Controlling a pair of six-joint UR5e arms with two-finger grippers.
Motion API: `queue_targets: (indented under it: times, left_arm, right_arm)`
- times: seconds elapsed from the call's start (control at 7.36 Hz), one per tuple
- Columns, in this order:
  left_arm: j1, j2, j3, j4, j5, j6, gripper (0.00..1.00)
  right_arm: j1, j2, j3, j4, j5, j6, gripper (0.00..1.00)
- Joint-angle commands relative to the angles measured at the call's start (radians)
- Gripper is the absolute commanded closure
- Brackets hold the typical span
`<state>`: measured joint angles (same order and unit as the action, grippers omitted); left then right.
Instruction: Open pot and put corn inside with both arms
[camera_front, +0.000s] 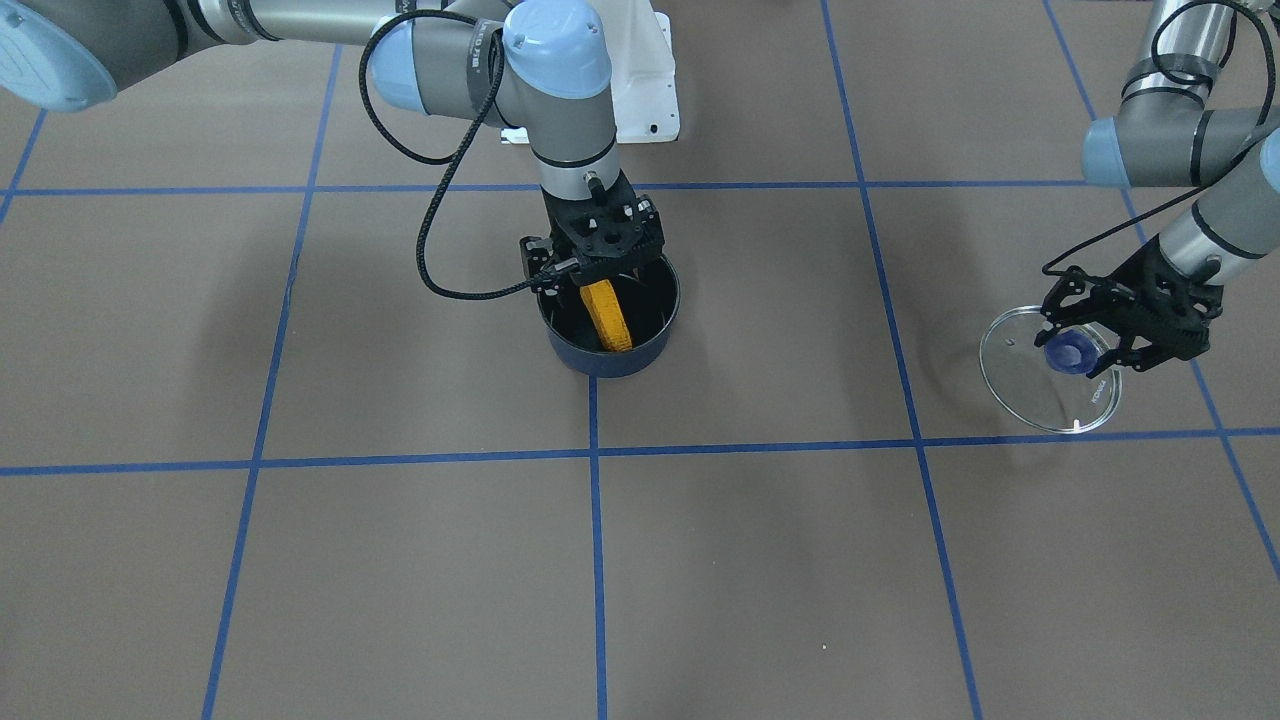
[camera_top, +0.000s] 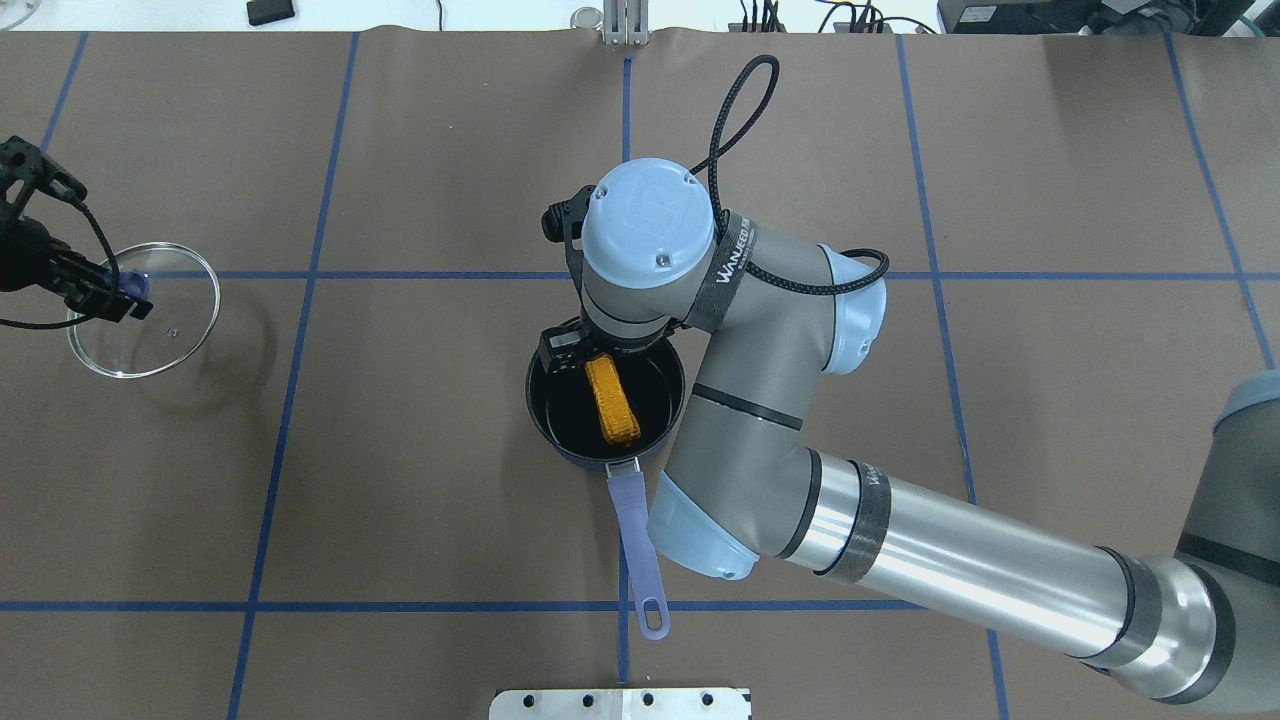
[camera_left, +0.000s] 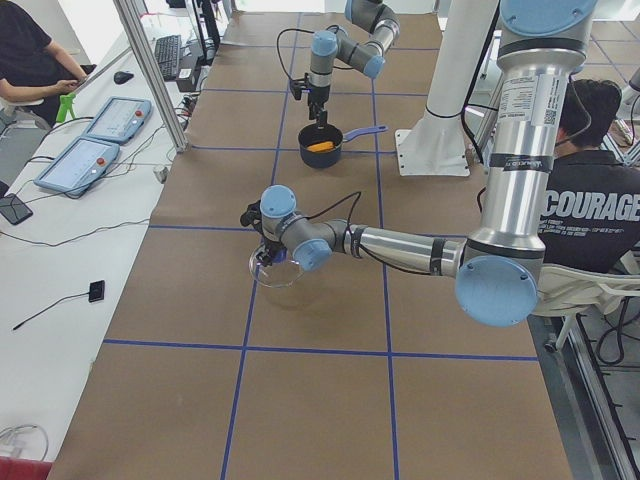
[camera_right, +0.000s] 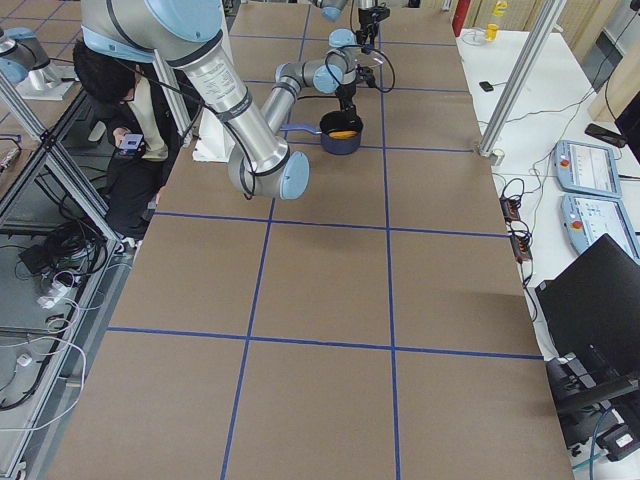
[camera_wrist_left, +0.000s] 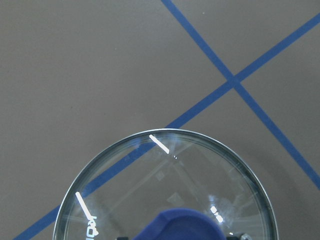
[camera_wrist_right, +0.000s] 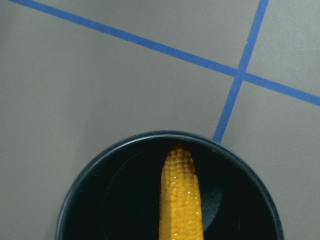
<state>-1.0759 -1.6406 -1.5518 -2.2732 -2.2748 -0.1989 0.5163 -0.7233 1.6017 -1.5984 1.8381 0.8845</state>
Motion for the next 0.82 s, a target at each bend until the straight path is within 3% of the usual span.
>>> queue_targets:
  times: [0.0,0.68]
  left_arm:
    - [0.002,0.031,0.013,-0.055,0.0,-0.005,0.32]
    - [0.002,0.062,0.019,-0.095,0.003,-0.013,0.32]
  right_arm:
    - [0.034,-0.002,0.01,0.0,0.019,-0.005,0.0]
    - [0.047,-0.004,0.017,0.002,0.026,-0.005,0.0]
